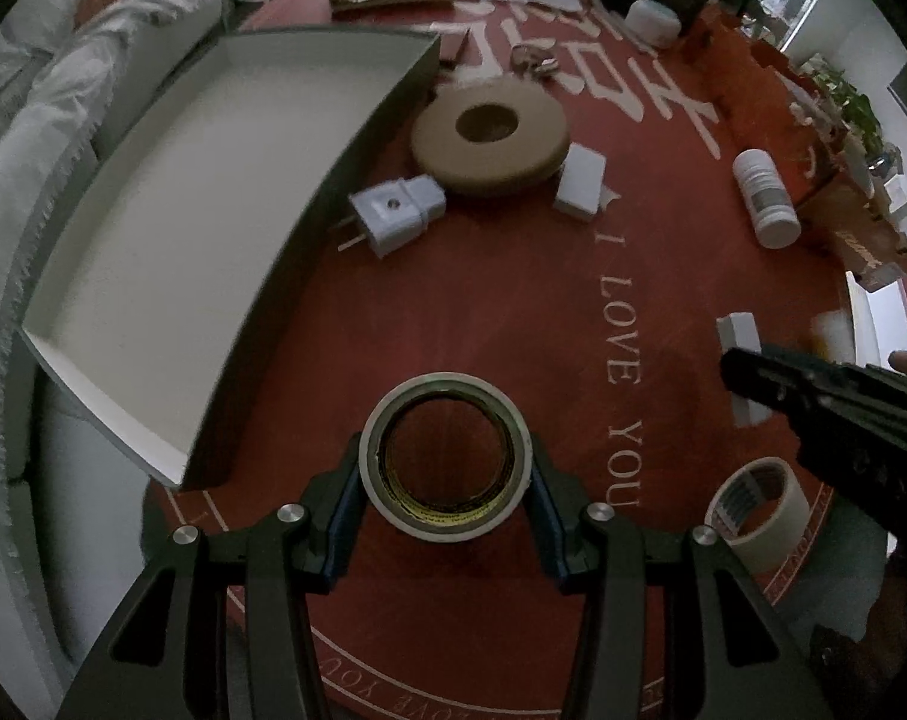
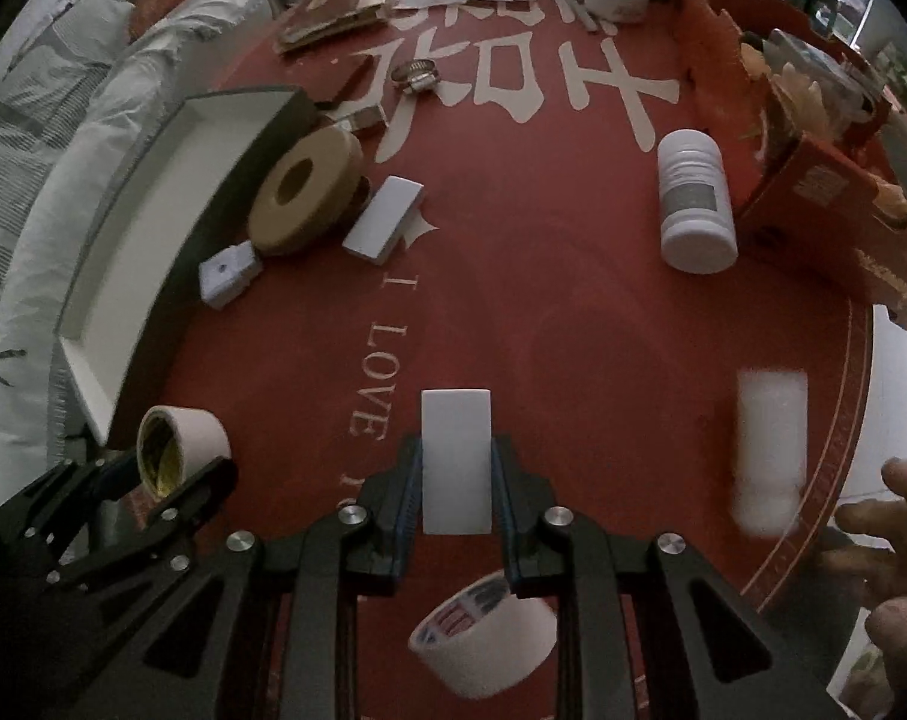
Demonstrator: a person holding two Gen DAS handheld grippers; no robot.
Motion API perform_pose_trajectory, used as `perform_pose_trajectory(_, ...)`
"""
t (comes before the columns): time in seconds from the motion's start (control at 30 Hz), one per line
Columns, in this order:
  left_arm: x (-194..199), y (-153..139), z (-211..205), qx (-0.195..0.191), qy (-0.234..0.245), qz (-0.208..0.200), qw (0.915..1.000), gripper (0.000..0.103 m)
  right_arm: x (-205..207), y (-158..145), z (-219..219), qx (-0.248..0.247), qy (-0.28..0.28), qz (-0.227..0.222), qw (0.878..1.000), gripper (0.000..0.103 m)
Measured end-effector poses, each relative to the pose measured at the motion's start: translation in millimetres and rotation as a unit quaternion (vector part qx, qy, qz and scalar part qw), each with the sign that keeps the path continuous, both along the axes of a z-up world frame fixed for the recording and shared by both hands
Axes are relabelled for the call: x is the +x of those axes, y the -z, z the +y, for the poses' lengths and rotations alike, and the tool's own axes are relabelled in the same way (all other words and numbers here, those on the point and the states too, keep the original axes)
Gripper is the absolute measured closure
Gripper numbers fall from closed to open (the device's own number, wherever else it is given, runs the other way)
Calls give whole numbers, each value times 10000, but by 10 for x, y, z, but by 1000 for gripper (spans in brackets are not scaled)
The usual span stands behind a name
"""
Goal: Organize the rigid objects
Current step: 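Lift the masking tape with the left tool while the right tool grasps a white block, then carry both held items over the white tray and lower them inside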
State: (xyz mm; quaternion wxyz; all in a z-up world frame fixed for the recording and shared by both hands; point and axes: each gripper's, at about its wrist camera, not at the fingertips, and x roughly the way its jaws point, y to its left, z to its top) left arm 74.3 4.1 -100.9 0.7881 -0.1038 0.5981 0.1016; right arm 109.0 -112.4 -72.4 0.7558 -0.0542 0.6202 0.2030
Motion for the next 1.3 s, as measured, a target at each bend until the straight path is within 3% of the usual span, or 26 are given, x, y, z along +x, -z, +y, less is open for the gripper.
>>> perform_pose_trajectory(0.1, -35, -57, -19, 58, -6, -87, 9999, 51, -113, -83, -167, 63, 4, -57, 10000, 79)
perform_pose_trajectory(0.77, -323, -307, 112, -16, -157, -276, 9995, 51, -224, -196, -99, 165, 29, -29, 9999, 79)
perform_pose_trajectory(1.03, -371, -758, 604, -28, -717, -729, 9948, 51, -65, -592, 130, 485, -168, -315, 9982, 79)
perform_pose_trajectory(1.3, -249, -1311, 1189, 363, -1239, -1164, 9848, 51, 157, -1091, 653, 800, -561, -727, 9925, 79)
